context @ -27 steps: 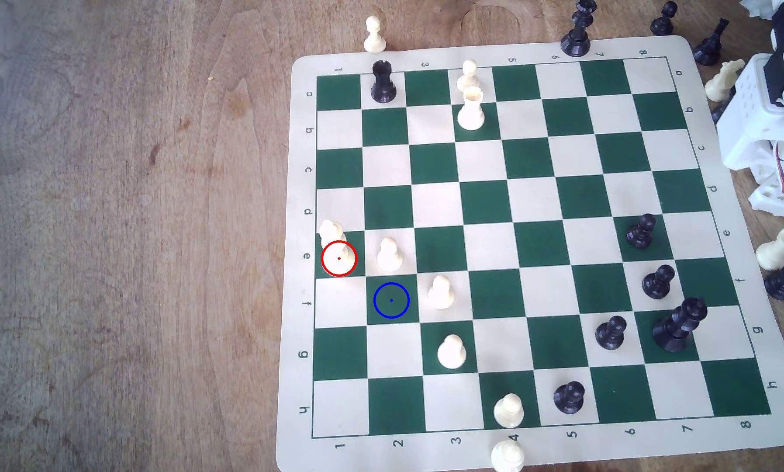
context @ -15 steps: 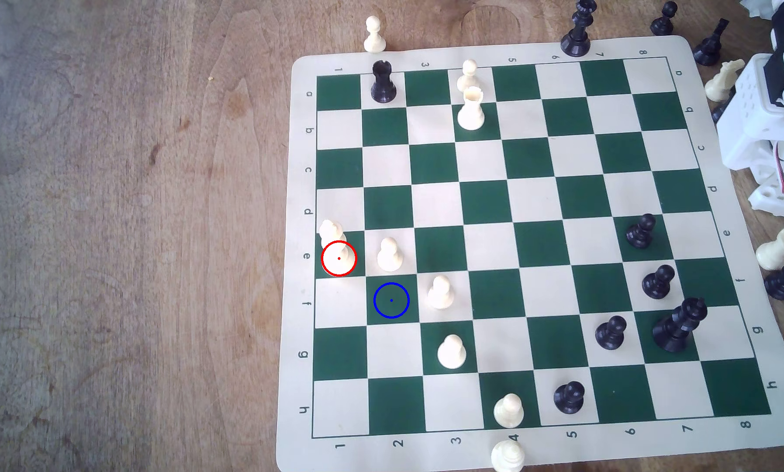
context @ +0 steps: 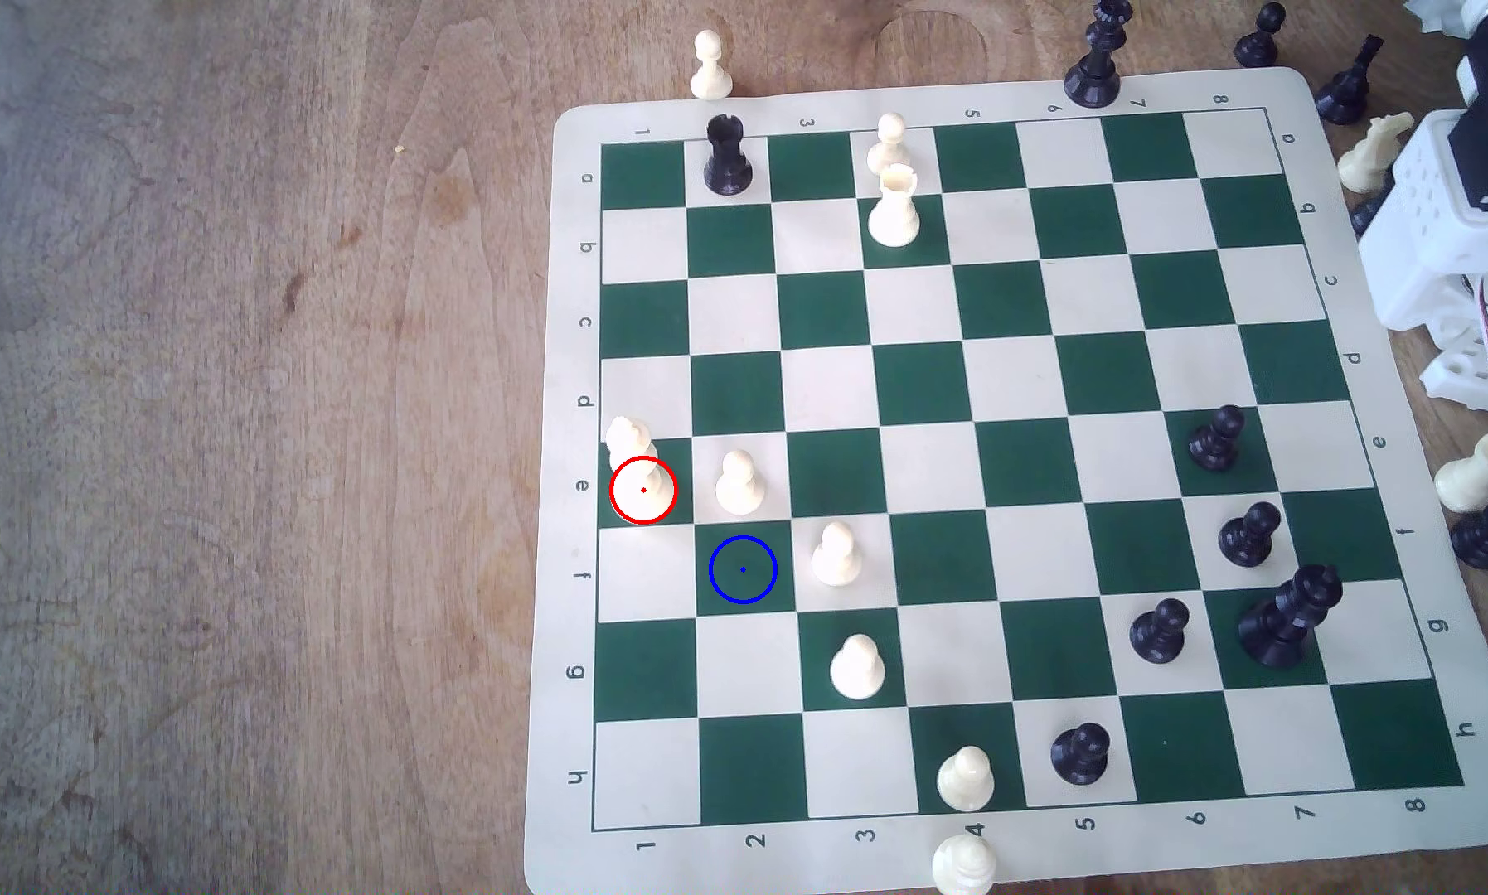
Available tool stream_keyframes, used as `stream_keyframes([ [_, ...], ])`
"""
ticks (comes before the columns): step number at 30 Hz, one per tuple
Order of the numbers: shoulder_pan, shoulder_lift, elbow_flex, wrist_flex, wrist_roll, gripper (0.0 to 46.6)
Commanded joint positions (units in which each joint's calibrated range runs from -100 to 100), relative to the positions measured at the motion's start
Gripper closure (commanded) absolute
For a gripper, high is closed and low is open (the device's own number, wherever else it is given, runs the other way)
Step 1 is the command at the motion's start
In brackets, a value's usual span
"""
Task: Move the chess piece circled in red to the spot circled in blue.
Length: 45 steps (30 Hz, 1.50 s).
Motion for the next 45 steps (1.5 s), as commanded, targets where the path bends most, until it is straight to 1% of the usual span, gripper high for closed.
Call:
stream_keyframes([
  [1,-3.88,-0.2,0.81,26.3,5.23,46.5],
  [2,-4.27,-0.2,0.81,30.64,7.28,46.5],
  [3,-4.27,-0.2,0.81,34.57,7.33,46.5],
  [4,-5.37,-0.2,0.81,41.62,7.13,46.5],
  [6,-6.31,-0.2,0.81,48.91,6.79,46.5],
  [8,-7.32,-0.2,0.81,57.26,5.71,46.5],
  [12,-7.17,-0.2,-1.54,68.64,4.0,46.5],
  [13,-6.54,-0.2,-5.62,78.39,2.74,46.5],
  [16,-5.76,-0.2,-12.79,91.99,1.51,46.5],
  [17,-5.37,1.33,-17.77,100.01,1.27,46.5],
  [20,-5.13,5.15,-24.84,109.68,1.03,46.5],
  [23,-5.53,12.96,-34.64,121.31,1.22,46.4],
  [25,-6.31,16.95,-38.9,125.32,1.37,46.4],
  [26,-7.17,20.94,-43.16,127.78,1.03,42.0],
  [27,-7.32,23.06,-45.52,128.92,1.03,39.0],
  [28,-7.32,25.44,-47.96,129.33,0.29,36.2],
  [30,-7.17,32.49,-54.49,130.56,-0.44,34.3],
  [32,-6.86,36.73,-57.57,130.81,-0.49,33.7],
  [38,-6.46,51.33,-68.72,130.56,-1.37,34.3],
  [39,-6.15,56.17,-73.35,131.95,-1.66,34.4],
  [43,-5.68,63.64,-80.42,133.59,-2.1,34.6],
  [45,-6.31,67.12,-83.96,133.59,-2.3,34.7],
])
